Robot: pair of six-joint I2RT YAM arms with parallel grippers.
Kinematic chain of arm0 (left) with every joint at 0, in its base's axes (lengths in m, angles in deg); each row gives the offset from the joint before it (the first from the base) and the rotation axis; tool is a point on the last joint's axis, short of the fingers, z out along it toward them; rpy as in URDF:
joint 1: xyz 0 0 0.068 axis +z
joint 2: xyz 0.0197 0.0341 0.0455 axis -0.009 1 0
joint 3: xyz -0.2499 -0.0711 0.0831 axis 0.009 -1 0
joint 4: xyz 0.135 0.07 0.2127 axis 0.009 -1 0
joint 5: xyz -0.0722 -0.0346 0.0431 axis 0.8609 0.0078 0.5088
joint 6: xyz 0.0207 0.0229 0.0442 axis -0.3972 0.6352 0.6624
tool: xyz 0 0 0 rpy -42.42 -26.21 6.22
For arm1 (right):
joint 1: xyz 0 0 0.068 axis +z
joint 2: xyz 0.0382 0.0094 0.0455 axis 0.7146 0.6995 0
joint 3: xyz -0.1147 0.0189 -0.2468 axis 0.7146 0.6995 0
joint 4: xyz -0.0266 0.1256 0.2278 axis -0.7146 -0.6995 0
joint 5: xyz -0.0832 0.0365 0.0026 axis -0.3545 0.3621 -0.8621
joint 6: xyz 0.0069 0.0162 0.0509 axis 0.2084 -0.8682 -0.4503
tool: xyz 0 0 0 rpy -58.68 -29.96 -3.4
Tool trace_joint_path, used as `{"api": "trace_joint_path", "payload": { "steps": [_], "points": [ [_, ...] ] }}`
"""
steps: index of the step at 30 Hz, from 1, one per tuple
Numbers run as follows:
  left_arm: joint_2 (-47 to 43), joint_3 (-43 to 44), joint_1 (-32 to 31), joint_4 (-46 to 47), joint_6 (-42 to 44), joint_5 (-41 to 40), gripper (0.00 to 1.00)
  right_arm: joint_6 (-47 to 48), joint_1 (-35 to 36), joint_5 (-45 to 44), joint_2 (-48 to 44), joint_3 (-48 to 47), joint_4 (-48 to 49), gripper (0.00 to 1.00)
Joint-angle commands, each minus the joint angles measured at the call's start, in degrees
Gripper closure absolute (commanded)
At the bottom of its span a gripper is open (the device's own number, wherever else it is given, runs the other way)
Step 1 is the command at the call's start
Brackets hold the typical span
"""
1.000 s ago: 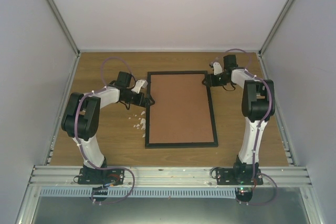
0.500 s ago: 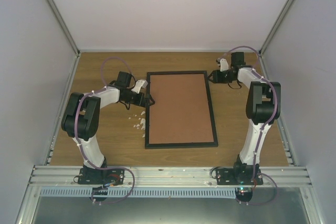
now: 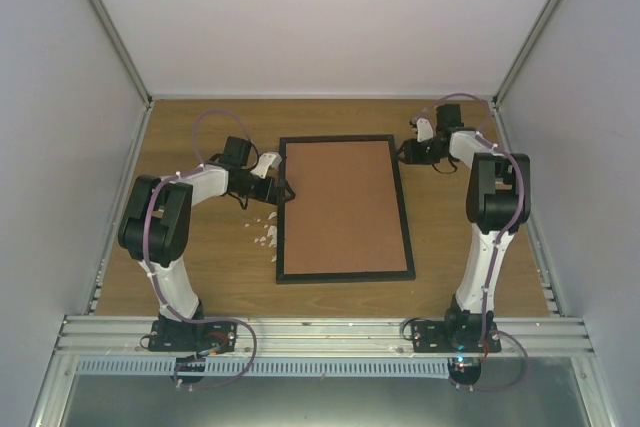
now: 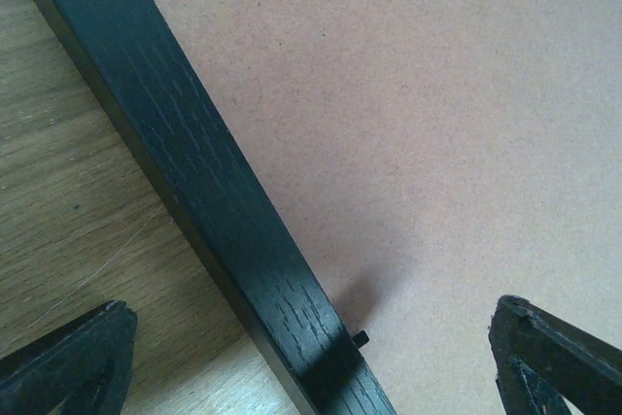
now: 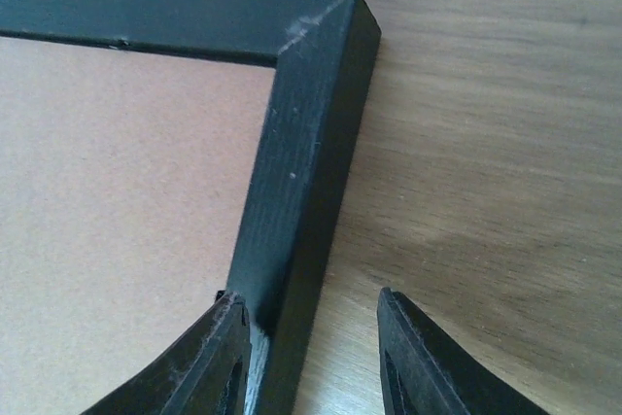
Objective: Put the photo into the frame
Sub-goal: Install the photo frame at the center of the board.
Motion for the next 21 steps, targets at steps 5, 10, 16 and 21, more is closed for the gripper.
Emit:
{"api": "trace_joint_path", "payload": {
  "steps": [5, 10, 16, 21],
  "points": [
    [1.16, 1.28, -0.25, 1.79, -0.48, -0.09, 0.01, 0.47, 0.79, -0.79, 2.20, 0.34, -0.41, 0.63],
    [1.29, 1.36, -0.30, 1.85, -0.60, -0.35, 0.01, 0.47, 1.14, -0.86, 2.41, 0.59, -0.51, 0.63],
    [1.56, 1.52, -0.30, 1.86, -0.63, -0.16, 0.01, 0.47, 1.17, -1.42, 2.75, 0.69, -0.46, 0.63],
    [1.63, 1.43, -0.27, 1.98, -0.70, -0.23, 0.01, 0.54, 3.07, -1.75, 3.23, 0.79, -0.29, 0.63]
  ]
}}
